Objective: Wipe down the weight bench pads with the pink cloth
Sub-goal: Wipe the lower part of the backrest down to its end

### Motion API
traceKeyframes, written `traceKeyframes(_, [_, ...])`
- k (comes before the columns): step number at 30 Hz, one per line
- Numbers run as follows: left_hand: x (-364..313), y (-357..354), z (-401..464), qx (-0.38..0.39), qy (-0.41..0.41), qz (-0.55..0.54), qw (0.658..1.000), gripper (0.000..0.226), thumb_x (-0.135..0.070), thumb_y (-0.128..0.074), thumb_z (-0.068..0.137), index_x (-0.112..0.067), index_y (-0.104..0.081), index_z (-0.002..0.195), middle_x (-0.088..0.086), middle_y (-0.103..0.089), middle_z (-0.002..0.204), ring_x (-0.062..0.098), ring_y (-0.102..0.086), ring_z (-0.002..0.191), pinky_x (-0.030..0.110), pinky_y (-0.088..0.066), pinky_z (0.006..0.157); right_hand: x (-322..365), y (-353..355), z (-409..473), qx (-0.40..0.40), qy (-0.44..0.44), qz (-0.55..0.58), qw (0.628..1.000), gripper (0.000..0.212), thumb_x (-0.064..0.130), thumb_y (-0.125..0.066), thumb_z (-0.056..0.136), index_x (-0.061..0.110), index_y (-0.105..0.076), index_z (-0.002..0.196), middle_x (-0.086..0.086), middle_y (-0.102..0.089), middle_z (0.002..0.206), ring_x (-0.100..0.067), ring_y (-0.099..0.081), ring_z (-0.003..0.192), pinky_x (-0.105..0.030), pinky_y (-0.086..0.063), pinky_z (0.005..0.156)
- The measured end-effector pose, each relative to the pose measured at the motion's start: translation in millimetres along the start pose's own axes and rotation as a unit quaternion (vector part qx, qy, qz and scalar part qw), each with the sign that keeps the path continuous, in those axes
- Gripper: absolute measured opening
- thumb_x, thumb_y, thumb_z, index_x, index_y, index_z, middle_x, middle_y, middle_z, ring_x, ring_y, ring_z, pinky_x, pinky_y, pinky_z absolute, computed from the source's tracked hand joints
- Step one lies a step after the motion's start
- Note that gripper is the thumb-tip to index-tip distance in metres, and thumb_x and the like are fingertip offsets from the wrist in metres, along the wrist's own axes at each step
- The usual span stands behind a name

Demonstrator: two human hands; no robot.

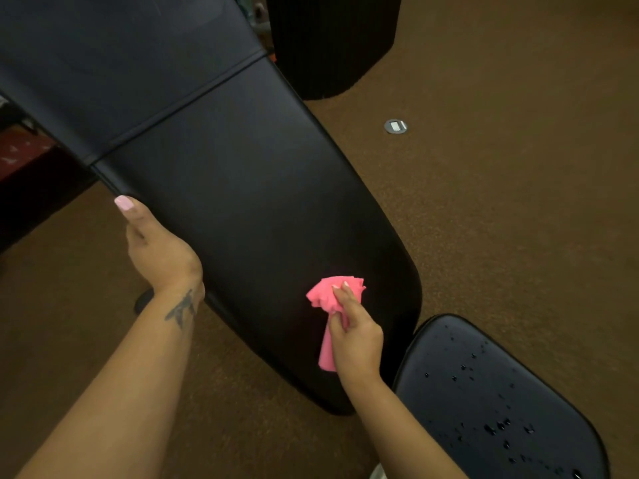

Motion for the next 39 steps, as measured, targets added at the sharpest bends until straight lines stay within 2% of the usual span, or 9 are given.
traceKeyframes(7, [1, 1, 0, 0.007, 0.001, -0.001, 1.000, 0.054, -0.063, -0.025, 0.097, -0.029, -0.053, 0.127, -0.027, -0.052, 0.103, -0.001, -0.051, 0.102, 0.007, -0.037, 0.074, -19, 1, -22, 0.064, 0.086, -0.083, 0.991, 0.045, 0.009, -0.060, 0.087, 0.033, -0.054, 0.125, 0.026, -0.037, 0.131, 0.008, -0.037, 0.122, -0.009, -0.030, 0.103])
traceKeyframes(10, [1, 1, 2, 0.005, -0.001, 0.003, 1.000, 0.056, -0.063, -0.024, 0.097, -0.027, -0.053, 0.128, -0.025, -0.053, 0.107, 0.001, -0.052, 0.106, 0.008, -0.037, 0.079, -33, 7, -17, 0.052, 0.052, -0.078, 0.994, 0.045, 0.007, -0.060, 0.086, 0.031, -0.055, 0.124, 0.024, -0.040, 0.131, 0.003, -0.042, 0.123, -0.017, -0.035, 0.105])
traceKeyframes(13, [0, -1, 3, 0.005, 0.001, 0.006, 1.000, 0.054, -0.062, -0.024, 0.097, -0.027, -0.054, 0.126, -0.026, -0.052, 0.102, -0.002, -0.051, 0.100, 0.004, -0.037, 0.069, -26, 5, -10, 0.028, 0.021, -0.061, 0.997, 0.044, 0.009, -0.059, 0.088, 0.030, -0.053, 0.127, 0.014, -0.048, 0.136, -0.003, -0.047, 0.123, -0.020, -0.036, 0.105])
traceKeyframes(16, [1, -1, 5, 0.011, 0.002, 0.005, 1.000, 0.059, -0.065, -0.024, 0.096, -0.027, -0.053, 0.131, -0.024, -0.052, 0.111, 0.001, -0.051, 0.108, 0.009, -0.036, 0.080, -9, -3, -11, 0.017, 0.027, -0.030, 0.999, 0.044, 0.011, -0.057, 0.089, 0.029, -0.051, 0.129, 0.013, -0.048, 0.136, -0.003, -0.047, 0.123, -0.027, -0.039, 0.105])
traceKeyframes(21, [4, 0, 7, 0.039, 0.012, -0.006, 0.999, 0.060, -0.067, -0.024, 0.094, -0.031, -0.048, 0.135, -0.026, -0.051, 0.112, -0.001, -0.051, 0.106, 0.014, -0.037, 0.086, -5, -10, -24, 0.041, 0.091, -0.057, 0.993, 0.046, 0.010, -0.059, 0.088, 0.033, -0.052, 0.127, 0.026, -0.036, 0.133, 0.008, -0.036, 0.123, -0.014, -0.029, 0.105])
traceKeyframes(26, [6, 0, 9, 0.053, 0.017, -0.011, 0.998, 0.063, -0.068, -0.024, 0.093, -0.030, -0.047, 0.137, -0.024, -0.052, 0.116, 0.001, -0.051, 0.109, 0.017, -0.038, 0.092, -34, 1, -29, 0.062, 0.087, -0.104, 0.989, 0.047, 0.008, -0.062, 0.085, 0.032, -0.055, 0.124, 0.025, -0.038, 0.132, 0.002, -0.043, 0.123, -0.003, -0.024, 0.101])
traceKeyframes(32, [10, 1, 14, 0.052, 0.015, -0.011, 0.998, 0.063, -0.072, -0.025, 0.090, -0.031, -0.050, 0.132, -0.022, -0.054, 0.117, 0.004, -0.052, 0.113, 0.022, -0.038, 0.098, -14, -3, -21, 0.013, 0.035, -0.043, 0.998, 0.047, 0.009, -0.057, 0.089, 0.032, -0.048, 0.128, 0.011, -0.049, 0.136, -0.007, -0.048, 0.123, -0.028, -0.040, 0.105])
traceKeyframes(36, [10, -1, 13, 0.042, 0.012, -0.014, 0.999, 0.058, -0.068, -0.027, 0.093, -0.031, -0.052, 0.130, -0.024, -0.054, 0.111, -0.001, -0.053, 0.104, 0.016, -0.038, 0.088, 3, -15, -31, 0.033, 0.077, -0.044, 0.996, 0.046, 0.009, -0.058, 0.088, 0.031, -0.052, 0.128, 0.026, -0.036, 0.132, 0.007, -0.035, 0.122, -0.016, -0.029, 0.105])
traceKeyframes(39, [11, -1, 14, 0.032, 0.016, -0.019, 0.999, 0.058, -0.069, -0.028, 0.093, -0.030, -0.052, 0.129, -0.024, -0.055, 0.110, 0.001, -0.053, 0.106, 0.018, -0.038, 0.091, -6, -16, -44, 0.047, 0.135, -0.097, 0.985, 0.049, 0.007, -0.064, 0.083, 0.030, -0.055, 0.125, 0.024, -0.038, 0.131, 0.003, -0.040, 0.121, -0.015, -0.029, 0.103])
Point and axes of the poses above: each hand's wrist, its own z-axis towards the middle knuckle, its own y-axis out of the back of the hand, x = y × z, the point moved 3 cm from there along z, towards the middle knuckle
